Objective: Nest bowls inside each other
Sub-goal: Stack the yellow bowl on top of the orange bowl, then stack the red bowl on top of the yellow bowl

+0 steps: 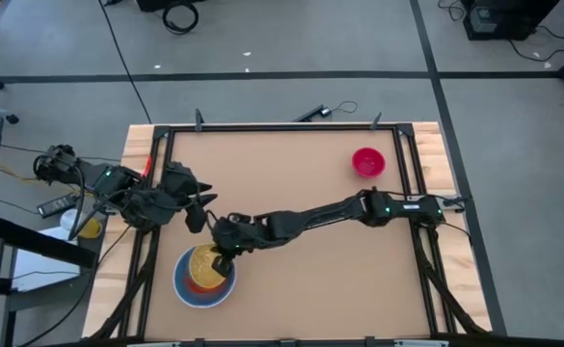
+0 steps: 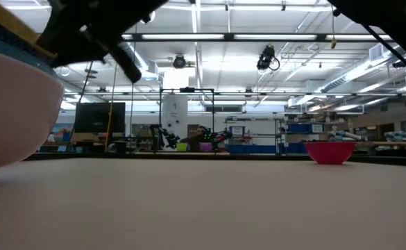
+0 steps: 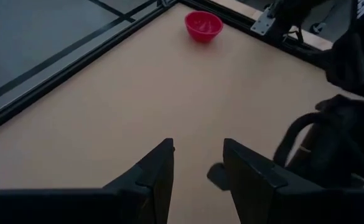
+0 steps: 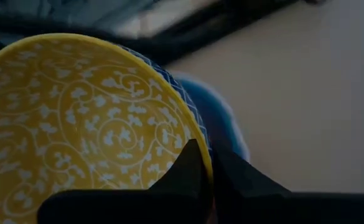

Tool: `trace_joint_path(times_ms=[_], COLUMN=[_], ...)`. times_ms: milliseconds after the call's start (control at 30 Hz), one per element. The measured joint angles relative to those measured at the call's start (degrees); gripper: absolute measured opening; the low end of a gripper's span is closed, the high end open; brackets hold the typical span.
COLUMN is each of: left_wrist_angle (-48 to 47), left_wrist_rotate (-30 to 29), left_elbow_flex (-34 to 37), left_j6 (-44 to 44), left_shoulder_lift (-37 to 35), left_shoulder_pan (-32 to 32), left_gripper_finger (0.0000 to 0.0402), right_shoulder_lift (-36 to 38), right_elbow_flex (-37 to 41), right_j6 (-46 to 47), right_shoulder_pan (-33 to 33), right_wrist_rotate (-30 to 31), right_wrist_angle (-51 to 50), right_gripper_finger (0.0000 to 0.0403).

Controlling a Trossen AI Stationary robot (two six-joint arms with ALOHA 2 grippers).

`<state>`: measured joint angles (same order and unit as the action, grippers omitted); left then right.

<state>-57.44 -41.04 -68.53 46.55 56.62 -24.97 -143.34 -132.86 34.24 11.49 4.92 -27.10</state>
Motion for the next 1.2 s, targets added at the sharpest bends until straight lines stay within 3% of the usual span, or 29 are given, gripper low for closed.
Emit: trace_joint_path(times_ms=[133,433,700,833,1033,1100,1200], left_wrist_angle=[-0.3,-0.8,-0.9,-1.0,-1.4,-1.0,-1.0], left_wrist_rotate=[-0.1,-0.5,0.4,3.2,2.9,1.0,-2.9], left_elbow_flex=[0.0,-0.1,-0.1,-0.1,-0.1,-0.1,-0.1], left_j6=[0.3,0.4,0.6,1.0,-0.4,-2.5,-5.8], left_shoulder_lift=[-0.1,-0.1,-0.1,-0.1,0.0,0.4,1.7], left_shoulder_pan=[0.0,0.0,0.0,0.0,0.2,0.8,1.7], left_gripper_finger=[0.0141,0.0141,0.0141,0.0141,0.0141,0.0141,0.0141], right_shoulder_lift=[-1.3,-0.9,1.7,8.2,15.3,17.9,23.0], right_elbow_flex=[0.2,0.1,-2.0,-2.2,0.0,3.8,14.0], right_j6=[0.8,1.6,2.2,3.3,6.0,4.9,0.9], right_shoulder_pan=[0.0,0.0,-0.2,-0.6,-4.0,-6.2,-11.1], right_wrist_rotate=[-5.0,-3.6,-0.6,6.1,19.9,21.3,18.3], right_wrist_angle=[-2.3,-4.1,-7.1,-19.2,-49.0,-53.3,-52.2], right_gripper_finger=[0.004,0.0134,0.0173,0.0174,0.0175,0.0174,0.0168])
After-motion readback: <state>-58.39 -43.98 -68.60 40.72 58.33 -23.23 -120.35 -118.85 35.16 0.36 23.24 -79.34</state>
